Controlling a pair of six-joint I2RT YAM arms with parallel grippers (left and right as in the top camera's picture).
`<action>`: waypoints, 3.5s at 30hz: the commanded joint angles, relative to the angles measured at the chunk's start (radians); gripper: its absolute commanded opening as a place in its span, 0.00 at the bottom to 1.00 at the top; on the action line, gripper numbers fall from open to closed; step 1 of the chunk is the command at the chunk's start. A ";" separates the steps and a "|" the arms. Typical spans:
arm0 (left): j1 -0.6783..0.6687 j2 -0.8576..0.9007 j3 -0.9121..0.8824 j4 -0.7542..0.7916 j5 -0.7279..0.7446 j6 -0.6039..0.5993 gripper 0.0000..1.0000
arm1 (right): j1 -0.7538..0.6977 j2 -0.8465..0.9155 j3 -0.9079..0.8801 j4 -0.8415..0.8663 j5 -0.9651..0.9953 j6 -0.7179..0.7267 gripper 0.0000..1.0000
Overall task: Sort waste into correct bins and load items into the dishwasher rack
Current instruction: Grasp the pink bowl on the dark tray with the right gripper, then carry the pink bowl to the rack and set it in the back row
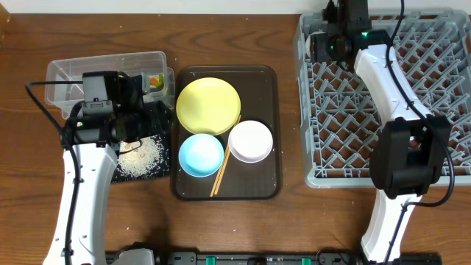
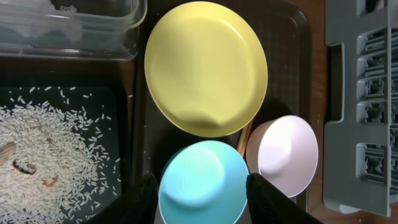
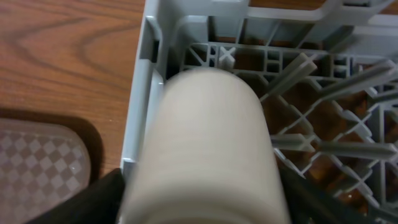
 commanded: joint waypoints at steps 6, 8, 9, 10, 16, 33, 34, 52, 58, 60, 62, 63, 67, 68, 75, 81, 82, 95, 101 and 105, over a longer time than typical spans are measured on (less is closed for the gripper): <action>0.003 -0.009 0.006 -0.007 -0.015 0.010 0.53 | -0.002 -0.089 0.025 -0.005 -0.021 0.006 0.85; 0.003 -0.009 0.006 -0.021 -0.035 0.010 0.53 | 0.002 -0.135 0.025 -0.023 -0.039 0.005 0.83; 0.003 -0.009 0.006 -0.033 -0.054 0.010 0.53 | 0.006 -0.154 0.025 -0.039 -0.058 0.003 0.83; 0.003 -0.009 0.006 -0.048 -0.077 0.010 0.53 | 0.013 -0.178 0.025 -0.067 -0.090 -0.002 0.83; 0.003 -0.008 -0.002 -0.145 -0.239 0.008 0.56 | 0.079 -0.237 0.025 -0.299 -0.261 -0.032 0.90; 0.003 -0.003 -0.019 -0.159 -0.240 -0.003 0.58 | 0.340 -0.227 -0.352 -0.298 -0.205 0.078 0.70; 0.003 -0.003 -0.019 -0.159 -0.240 -0.003 0.58 | 0.344 -0.227 -0.378 -0.272 -0.200 0.087 0.70; 0.003 -0.003 -0.019 -0.159 -0.240 -0.002 0.59 | 0.393 -0.228 -0.592 -0.045 -0.175 0.202 0.04; 0.003 -0.003 -0.019 -0.159 -0.236 -0.003 0.59 | 0.340 -0.280 -0.472 -0.130 -0.094 0.179 0.01; 0.003 -0.003 -0.019 -0.159 -0.236 -0.003 0.59 | 0.317 -0.313 -0.423 -0.161 -0.039 0.153 0.01; 0.003 -0.003 -0.019 -0.159 -0.236 -0.003 0.59 | 0.295 -0.355 -0.375 -0.178 0.036 0.131 0.01; 0.003 -0.003 -0.019 -0.158 -0.236 -0.003 0.59 | 0.284 -0.377 -0.359 -0.176 0.075 0.124 0.01; 0.003 -0.003 -0.019 -0.158 -0.236 -0.002 0.59 | 0.231 -0.461 -0.319 -0.126 0.278 0.107 0.01; 0.003 -0.003 -0.019 -0.158 -0.236 -0.002 0.59 | 0.214 -0.483 -0.318 -0.098 0.314 0.080 0.01; 0.003 -0.003 -0.019 -0.154 -0.236 -0.002 0.59 | 0.104 -0.521 -0.318 0.116 0.466 -0.143 0.01; 0.003 -0.003 -0.019 -0.154 -0.236 -0.002 0.59 | 0.010 -0.459 -0.318 0.334 0.664 -0.274 0.01; 0.003 -0.003 -0.019 -0.154 -0.236 -0.002 0.59 | 0.002 -0.446 -0.318 0.361 0.690 -0.292 0.01; 0.003 -0.003 -0.019 -0.156 -0.229 -0.003 0.59 | -0.064 -0.180 -0.318 0.668 0.954 -0.480 0.01; 0.003 -0.003 -0.019 -0.156 -0.229 -0.003 0.59 | -0.063 -0.091 -0.318 0.669 0.954 -0.480 0.01; 0.003 -0.003 -0.019 -0.159 -0.229 -0.003 0.59 | -0.063 -0.070 -0.318 0.684 0.962 -0.479 0.01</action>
